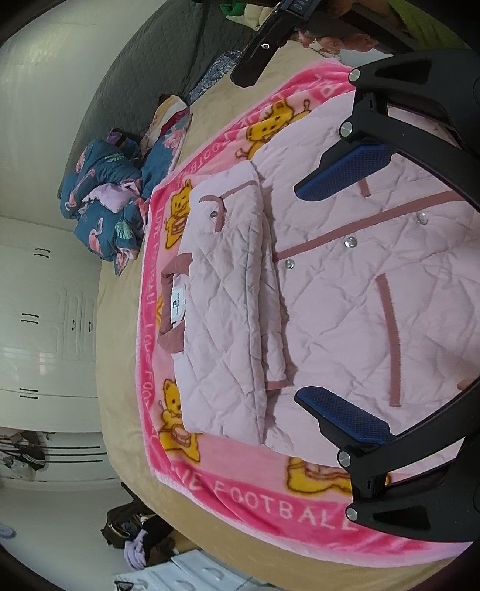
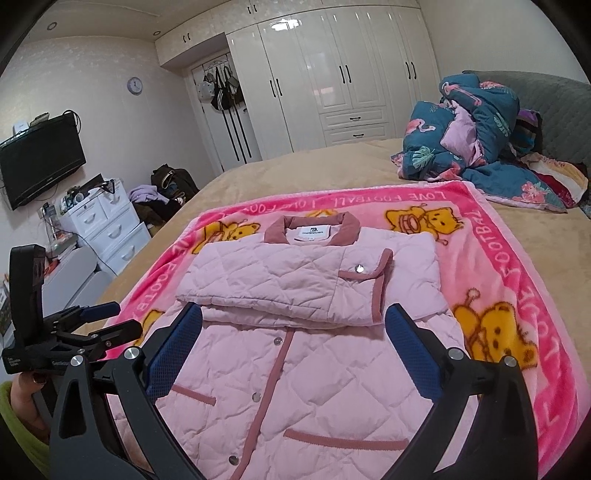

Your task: Fold large clothes

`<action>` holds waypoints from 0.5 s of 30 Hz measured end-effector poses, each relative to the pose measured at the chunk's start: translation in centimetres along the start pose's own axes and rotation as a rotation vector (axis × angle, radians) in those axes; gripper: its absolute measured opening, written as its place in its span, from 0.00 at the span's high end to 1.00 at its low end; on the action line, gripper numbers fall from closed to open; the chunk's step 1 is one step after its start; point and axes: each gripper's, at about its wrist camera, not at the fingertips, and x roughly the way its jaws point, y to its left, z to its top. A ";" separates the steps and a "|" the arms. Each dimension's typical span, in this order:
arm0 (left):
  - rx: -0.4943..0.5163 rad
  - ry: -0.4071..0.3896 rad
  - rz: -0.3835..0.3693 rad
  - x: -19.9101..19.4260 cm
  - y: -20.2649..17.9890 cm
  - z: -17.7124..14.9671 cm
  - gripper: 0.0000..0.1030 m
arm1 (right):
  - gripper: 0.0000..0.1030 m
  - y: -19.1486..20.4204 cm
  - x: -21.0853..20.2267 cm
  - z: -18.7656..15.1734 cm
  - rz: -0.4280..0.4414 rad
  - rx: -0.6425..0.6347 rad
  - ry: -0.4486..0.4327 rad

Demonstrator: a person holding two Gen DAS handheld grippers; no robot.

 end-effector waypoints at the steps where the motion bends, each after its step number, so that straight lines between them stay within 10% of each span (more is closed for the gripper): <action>1: -0.001 -0.001 -0.001 -0.2 0.0 -0.2 0.08 | 0.04 0.1 -0.2 -0.2 -0.003 -0.003 0.000; 15: -0.006 0.013 0.019 -1.0 0.7 -3.6 0.08 | 0.04 -0.1 -1.8 -3.3 -0.020 -0.024 0.031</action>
